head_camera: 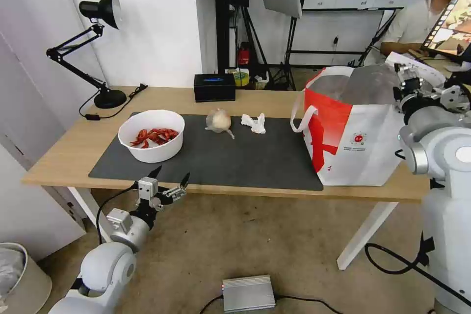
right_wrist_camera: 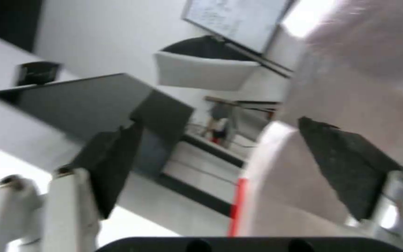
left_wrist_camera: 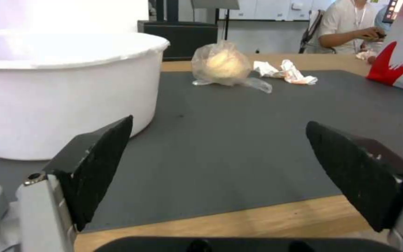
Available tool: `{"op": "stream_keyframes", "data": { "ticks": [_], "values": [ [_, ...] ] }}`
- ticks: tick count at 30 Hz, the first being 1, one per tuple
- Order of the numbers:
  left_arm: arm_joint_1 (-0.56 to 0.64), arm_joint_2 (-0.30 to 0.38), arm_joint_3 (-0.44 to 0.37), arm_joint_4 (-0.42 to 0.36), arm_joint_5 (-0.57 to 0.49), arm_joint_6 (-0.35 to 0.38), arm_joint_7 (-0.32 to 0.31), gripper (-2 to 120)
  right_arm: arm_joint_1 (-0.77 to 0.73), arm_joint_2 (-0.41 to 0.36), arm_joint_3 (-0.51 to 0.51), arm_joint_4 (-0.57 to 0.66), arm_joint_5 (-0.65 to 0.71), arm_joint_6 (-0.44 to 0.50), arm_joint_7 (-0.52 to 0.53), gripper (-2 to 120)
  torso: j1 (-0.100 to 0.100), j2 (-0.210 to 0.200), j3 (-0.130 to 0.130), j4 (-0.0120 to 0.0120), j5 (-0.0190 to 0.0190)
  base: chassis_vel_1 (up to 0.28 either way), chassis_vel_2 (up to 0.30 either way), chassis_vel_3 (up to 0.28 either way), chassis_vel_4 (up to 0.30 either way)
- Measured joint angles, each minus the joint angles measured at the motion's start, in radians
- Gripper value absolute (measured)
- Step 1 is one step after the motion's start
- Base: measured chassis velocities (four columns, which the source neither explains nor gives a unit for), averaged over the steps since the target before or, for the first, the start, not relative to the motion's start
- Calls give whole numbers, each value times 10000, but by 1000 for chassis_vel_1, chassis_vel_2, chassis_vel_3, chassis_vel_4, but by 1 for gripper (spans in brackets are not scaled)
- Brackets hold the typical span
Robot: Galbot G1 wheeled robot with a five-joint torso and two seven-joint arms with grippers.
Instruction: Pick up the trash from the table and place it into the takeout bag.
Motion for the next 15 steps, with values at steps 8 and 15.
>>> {"op": "stream_keyframes", "data": {
  "ticks": [8, 15],
  "values": [
    [59, -81, -119, 0, 0, -40, 0, 100, -433, -46, -276, 650, -435, 142, -1539, 99, 0, 0, 0, 0, 0, 0, 0, 0, 0],
    [236, -152, -340, 47, 4, -253, 33, 100, -1972, 154, -856, 1674, -2605, -352, -4053, 100, -1, 0, 0, 2, 0, 0, 0, 0, 0]
  ]
}}
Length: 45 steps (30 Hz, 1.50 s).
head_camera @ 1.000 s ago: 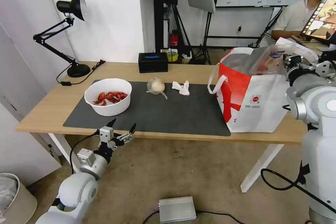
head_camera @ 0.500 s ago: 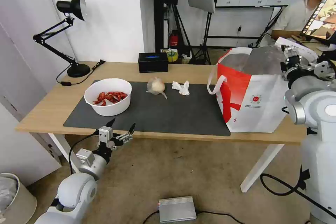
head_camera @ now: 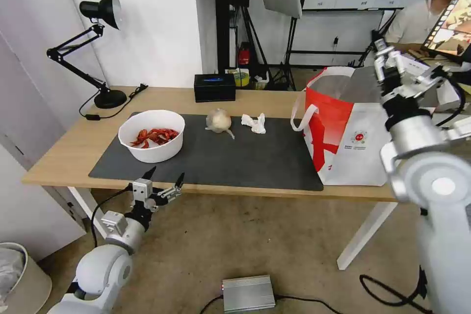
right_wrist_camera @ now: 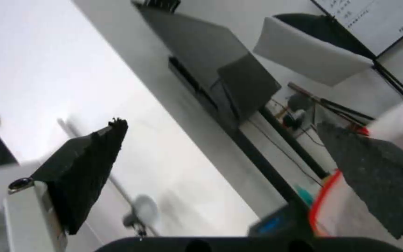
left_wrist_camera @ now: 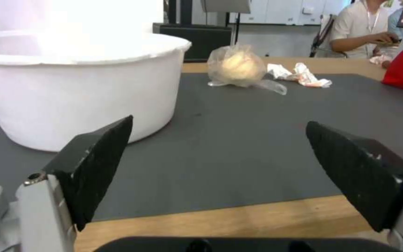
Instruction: Pick up the trash from the table and place it into the takeout bag.
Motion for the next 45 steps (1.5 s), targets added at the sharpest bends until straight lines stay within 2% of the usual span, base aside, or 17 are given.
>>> {"op": "stream_keyframes", "data": {
  "ticks": [1, 4, 6, 8, 11, 13, 15, 20, 27, 28, 29, 32, 39, 45],
  "values": [
    [0, 0, 0, 0, 0, 0, 0, 100, 0, 0, 0, 0, 0, 0, 0, 100, 0, 0, 0, 0, 0, 0, 0, 0, 0],
    [26, -14, 63, 0, 55, -95, -3, 100, -1151, 163, -35, 416, -1370, -48, -568, 100, 0, 0, 0, -1, -1, 0, 0, 0, 0],
    [26, -14, 70, 0, 66, -109, -5, 100, -1318, 197, -36, 471, -1570, -49, -652, 100, 0, 0, 0, -3, 0, 0, 0, 0, 0],
    [17, -14, 77, 37, 201, -190, -6, 100, -1895, 339, -76, 617, -2385, -51, -917, 100, -1, 0, 0, -4, 0, 0, 0, 0, 0],
    [3, -18, 70, 63, 302, -270, -6, 100, -2250, 472, -145, 688, -2915, -47, -1030, 100, -1, 0, 0, -3, 1, 0, 0, 0, 0],
    [12, -67, 16, 71, 397, -354, -11, 100, -2747, 713, -268, 708, -4068, 138, -1137, 100, 0, 0, 0, -2, 0, 0, 0, 0, 0],
    [32, -93, -7, 70, 417, -370, -17, 100, -2832, 759, -279, 696, -4318, 192, -1152, 100, -1, 0, 0, -2, 0, 0, 0, 0, 0],
    [221, -200, -170, 71, 535, -462, -38, 100, -3360, 937, -293, 508, -5877, 654, -1340, 100, 0, 0, 0, -1, 0, 0, 0, 0, 0],
    [306, -193, -357, 65, 573, -511, -40, 100, -3956, 1193, -257, 403, -6666, 1087, -1539, 100, 0, 0, 0, 0, -1, 0, 0, 0, 0],
    [335, -119, -432, -7, 572, -503, -41, 100, -4338, 1402, -248, 81, -7412, 1472, -1808, 100, 0, 0, 0, -2, 1, 0, 0, 0, 0],
    [335, -119, -432, -7, 572, -503, -41, 100, -4338, 1402, -248, 81, -7412, 1472, -1808, 100, 0, 0, 0, -2, 1, 0, 0, 0, 0],
    [425, -98, -510, -49, 563, -473, -37, 100, -4857, 1880, -350, -455, -8533, 2027, -2091, 100, 1, -1, 0, -2, 1, 0, 0, 0, 0],
    [576, -150, -574, -215, 525, -435, -62, 100, -5376, 2414, -492, -1057, -9599, 2659, -2393, 100, 0, -2, 0, -2, 1, 0, 0, 0, 0],
    [678, -174, -618, -400, 274, -211, -192, 100, -5454, 2540, -586, -1390, -9807, 2889, -2519, 100, 0, 0, 0, -1, 0, 0, 0, 0, 0]
  ]
}}
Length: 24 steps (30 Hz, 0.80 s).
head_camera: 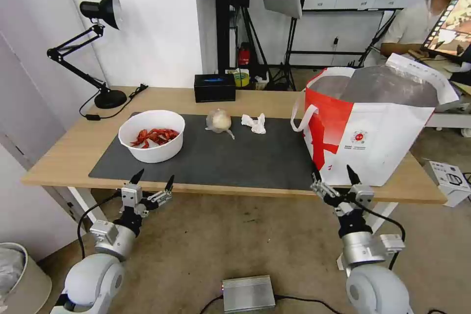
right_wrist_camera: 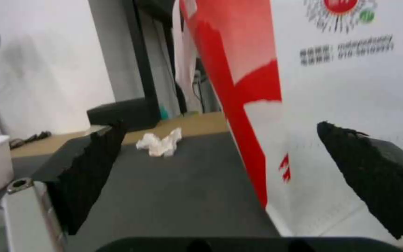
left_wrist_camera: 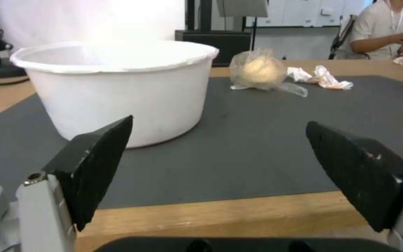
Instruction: Pick up the trash from the table and place it into the takeout bag.
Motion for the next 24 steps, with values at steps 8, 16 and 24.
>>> {"op": "stream_keyframes", "data": {
  "ticks": [8, 16, 24],
  "values": [
    [-43, -70, 0, -70, -66, 137, -301, 100, -46, 210, -242, -232, -367, 122, -67, 100, 0, 0, 0, 1, 0, 0, 0, 0, 0],
    [-34, -107, -2, -70, -62, 115, -378, 100, -56, 221, -298, -247, -676, 128, -52, 100, 1, 0, 0, 0, -1, 0, 0, 0, 0],
    [-48, -72, -24, 19, -88, 55, -361, 100, -77, 289, -331, -334, -873, 159, -46, 100, 0, 0, 1, 0, 0, 0, 0, 0, 0]
  ]
}}
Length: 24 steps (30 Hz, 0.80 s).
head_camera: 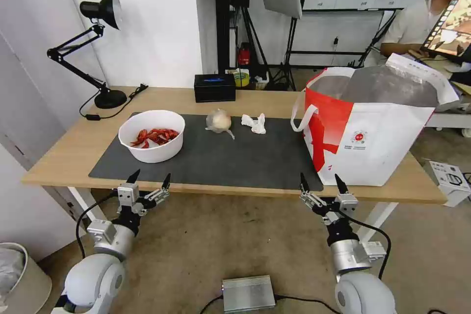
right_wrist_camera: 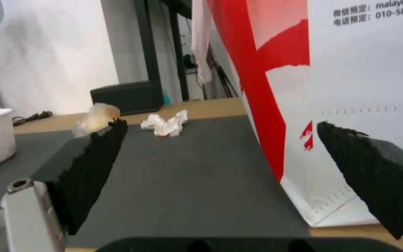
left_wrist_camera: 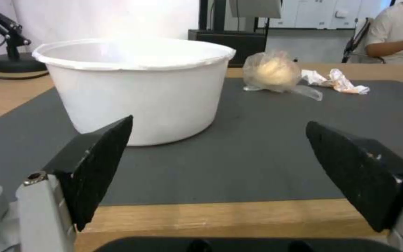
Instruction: Pick up the trash from the table and place it into the takeout bag.
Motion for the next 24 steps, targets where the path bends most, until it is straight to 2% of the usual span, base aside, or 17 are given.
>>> {"op": "stream_keyframes", "data": {
  "ticks": [12, 18, 24],
  "values": [
    [78, 30, -72, 0, -29, -20, 101, 100, 284, -45, -324, 177, 164, -277, 1, 100, 0, 0, 0, 0, 0, 0, 0, 0, 0],
    [239, -43, -122, -7, -2, -111, 257, 100, 1414, -427, -947, 308, 827, -1158, 354, 100, 0, 0, 0, 3, 2, 0, 0, 0, 0],
    [378, -220, -99, -111, 66, -201, 304, 100, 2319, -817, -1357, -117, 1188, -1548, 706, 100, 1, 0, 0, 0, 1, 0, 0, 0, 0]
  ]
}}
